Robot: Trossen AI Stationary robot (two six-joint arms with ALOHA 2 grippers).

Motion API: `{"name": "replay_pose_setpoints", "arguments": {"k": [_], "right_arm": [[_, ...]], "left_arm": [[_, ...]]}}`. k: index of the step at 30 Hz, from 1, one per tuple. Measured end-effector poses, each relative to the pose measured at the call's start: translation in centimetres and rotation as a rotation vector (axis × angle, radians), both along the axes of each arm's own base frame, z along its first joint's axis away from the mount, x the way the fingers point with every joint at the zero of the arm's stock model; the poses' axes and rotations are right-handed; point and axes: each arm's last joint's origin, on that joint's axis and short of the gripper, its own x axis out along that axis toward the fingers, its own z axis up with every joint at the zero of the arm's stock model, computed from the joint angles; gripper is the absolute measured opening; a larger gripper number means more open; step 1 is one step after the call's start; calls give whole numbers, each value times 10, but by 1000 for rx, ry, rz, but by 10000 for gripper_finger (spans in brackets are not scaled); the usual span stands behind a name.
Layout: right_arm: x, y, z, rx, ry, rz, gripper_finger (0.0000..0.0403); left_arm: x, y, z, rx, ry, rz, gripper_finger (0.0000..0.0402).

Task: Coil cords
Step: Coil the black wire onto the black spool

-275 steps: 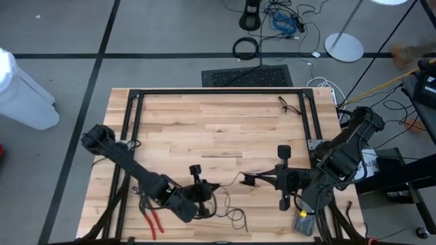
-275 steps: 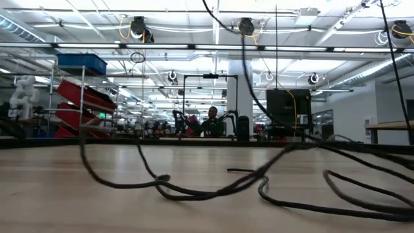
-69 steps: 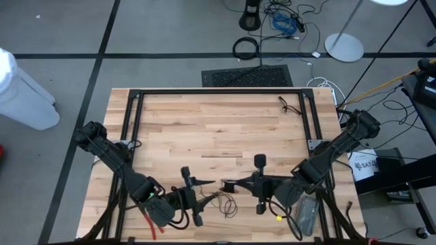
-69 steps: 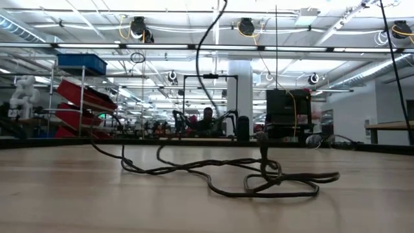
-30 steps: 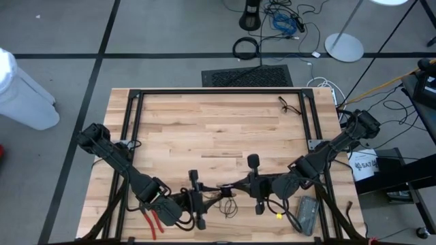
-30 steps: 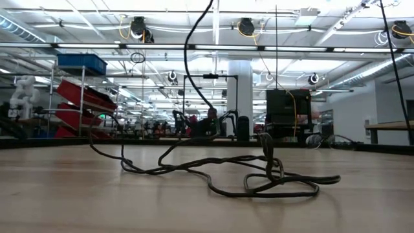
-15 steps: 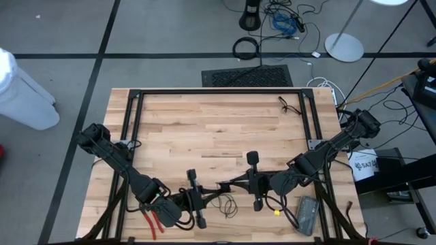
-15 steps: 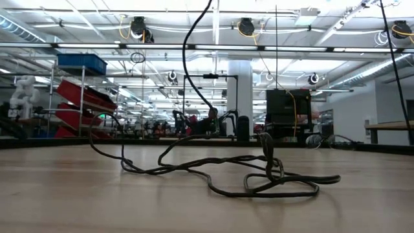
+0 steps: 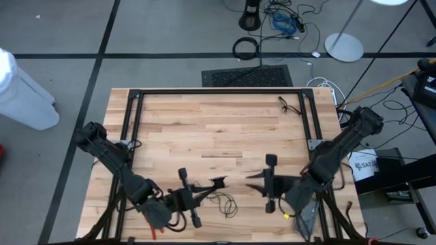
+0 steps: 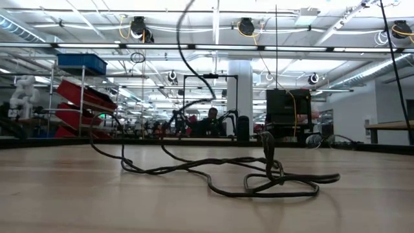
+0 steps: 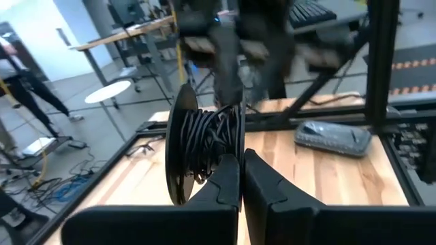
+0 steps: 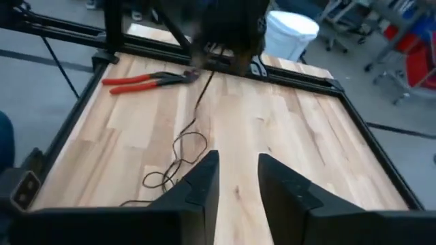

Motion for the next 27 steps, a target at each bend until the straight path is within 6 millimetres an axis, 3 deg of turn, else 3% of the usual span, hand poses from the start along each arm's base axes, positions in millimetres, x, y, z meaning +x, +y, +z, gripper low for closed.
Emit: {"name": "replay_pose_setpoints", "arguments": {"k": [4, 10, 15, 22, 27], "right_arm": [[11, 6, -45, 22, -128, 17, 90], [32, -13, -96, 181, -333, 101, 91], [53, -10, -130, 187, -239, 138, 120], [96, 1, -148, 137, -208, 114, 196], [117, 5, -147, 123, -216, 99, 211]], "left_arm": [[-8, -1, 7, -1, -24, 36, 2], [-14, -7, 7, 10, -30, 55, 1], [-14, -6, 7, 10, -31, 60, 1], [-14, -7, 7, 8, -34, 60, 1], [-14, -7, 8, 5, -36, 60, 1]]}}
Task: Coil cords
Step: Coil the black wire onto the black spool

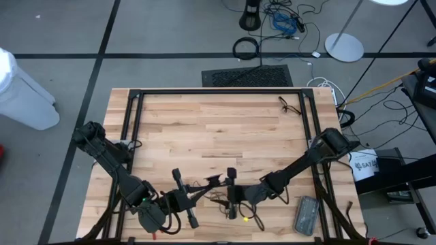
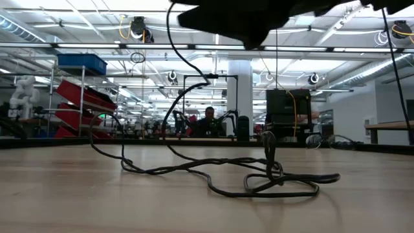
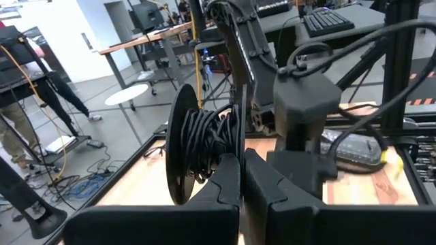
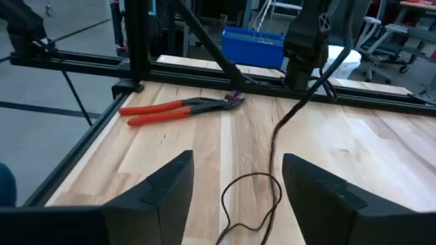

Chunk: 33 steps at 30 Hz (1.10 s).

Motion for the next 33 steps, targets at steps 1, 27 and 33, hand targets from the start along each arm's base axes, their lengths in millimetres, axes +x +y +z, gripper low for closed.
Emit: {"name": "replay_pose_setpoints", "arguments": {"k": [1, 27, 33], "right_arm": [[3, 0, -1, -3, 6, -4, 208], [20, -19, -23, 2, 58, 24, 38], [20, -22, -25, -2, 81, 24, 4]], "left_arm": [[0, 0, 0, 0, 0, 0, 1], [0, 0, 0, -2, -2, -3, 1], [-1, -1, 0, -1, -1, -5, 1]]}}
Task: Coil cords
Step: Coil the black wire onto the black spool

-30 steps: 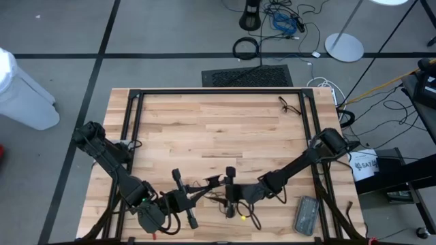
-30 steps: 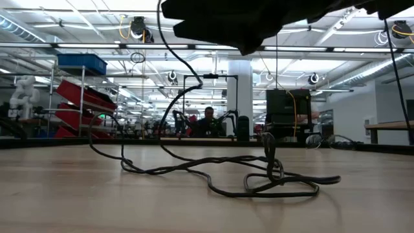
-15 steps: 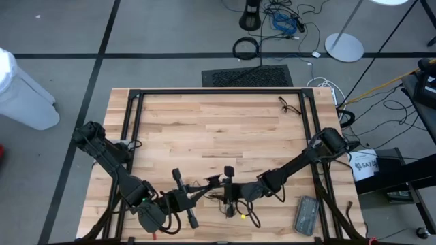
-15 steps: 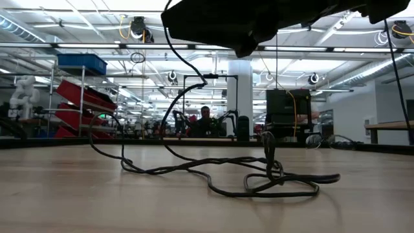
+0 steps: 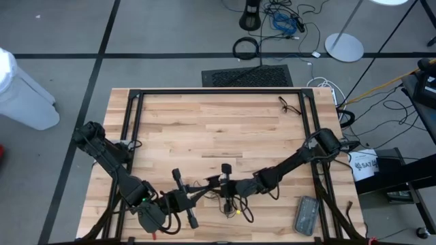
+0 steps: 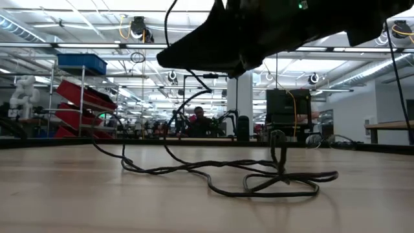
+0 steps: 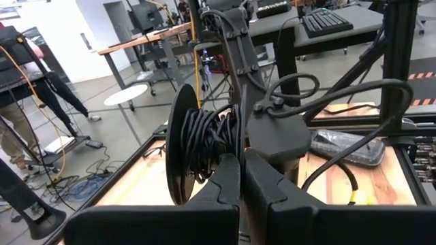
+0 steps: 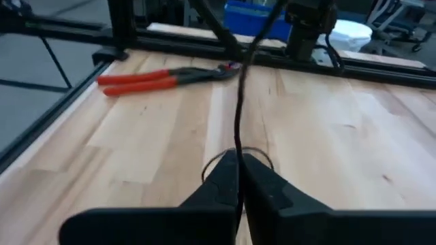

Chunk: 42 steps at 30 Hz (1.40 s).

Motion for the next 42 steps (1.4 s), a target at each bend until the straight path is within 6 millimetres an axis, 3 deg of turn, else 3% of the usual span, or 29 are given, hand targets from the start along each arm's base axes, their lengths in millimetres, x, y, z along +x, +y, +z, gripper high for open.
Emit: {"name": "replay_pose_setpoints", "arguments": {"k": [8, 23, 33, 42], "right_arm": [[-24, 10, 27, -32, 119, 31, 1], [-103, 18, 94, 2, 310, 73, 0], [-131, 30, 112, 19, 294, 146, 0], [-147, 37, 126, 41, 343, 157, 0]], "left_arm": [[-9, -10, 0, 52, 21, -41, 1], [-20, -17, -11, 163, 124, -98, 1], [-26, -11, -27, 324, 292, -119, 1], [-26, -11, -28, 328, 294, -113, 0]]}}
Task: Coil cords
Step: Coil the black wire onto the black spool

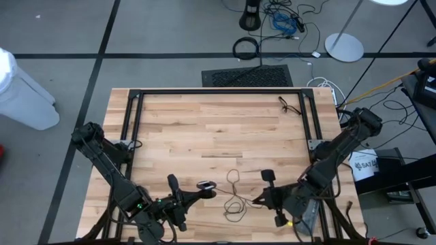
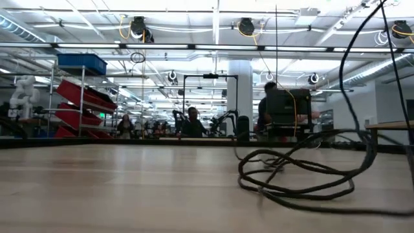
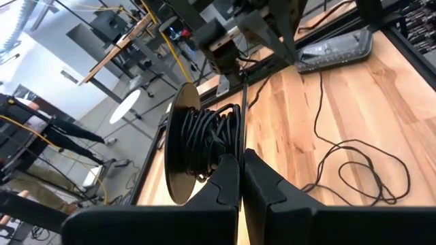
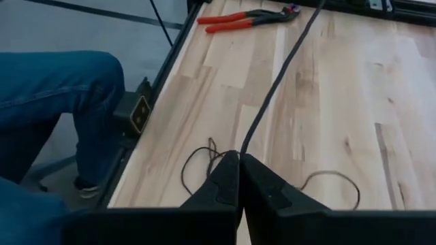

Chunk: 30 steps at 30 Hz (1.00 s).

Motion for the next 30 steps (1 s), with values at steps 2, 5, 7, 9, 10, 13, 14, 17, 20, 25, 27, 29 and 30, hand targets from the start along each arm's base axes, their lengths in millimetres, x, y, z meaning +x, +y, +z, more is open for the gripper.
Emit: {"name": "replay_pose_setpoints", "arguments": {"k": [2, 5, 7, 9, 10, 13, 14, 17, 20, 25, 27, 29, 30], "right_arm": [[-1, 2, 6, -3, -10, -1, 0], [-4, 7, 16, -29, -54, -10, 0], [-5, 10, 25, -33, -87, -9, 0], [-6, 13, 31, -33, -105, 1, 0], [-7, 14, 33, -33, -112, 6, 0], [-9, 18, 37, -35, -134, 5, 0], [-10, 18, 37, -37, -136, 6, 0], [-11, 19, 37, -38, -136, 8, 0], [-10, 19, 37, -38, -136, 7, 0], [-2, 22, 33, -56, -165, 5, 0], [5, 23, 31, -76, -186, 8, 0], [13, 21, 30, -105, -206, 8, 0], [16, 20, 31, -119, -208, 7, 0]], "left_arm": [[0, 0, 0, 0, 0, -1, 0], [0, 0, 0, -5, -1, 1, 0], [0, 1, -1, -16, -2, 7, 0], [1, 1, -1, -16, 0, 9, 0], [1, 1, -1, -15, 0, 10, 0], [2, 3, -1, -17, 0, 15, 0], [3, 3, -1, -18, 2, 14, 0], [3, 3, -1, -21, 1, 15, 0], [4, 5, -1, -49, -9, 28, 0], [9, 10, -1, -111, -18, 47, 0], [13, 13, -2, -165, -19, 52, 0], [17, 16, -3, -204, -8, 44, 0], [18, 17, -3, -228, 2, 33, 0]]}}
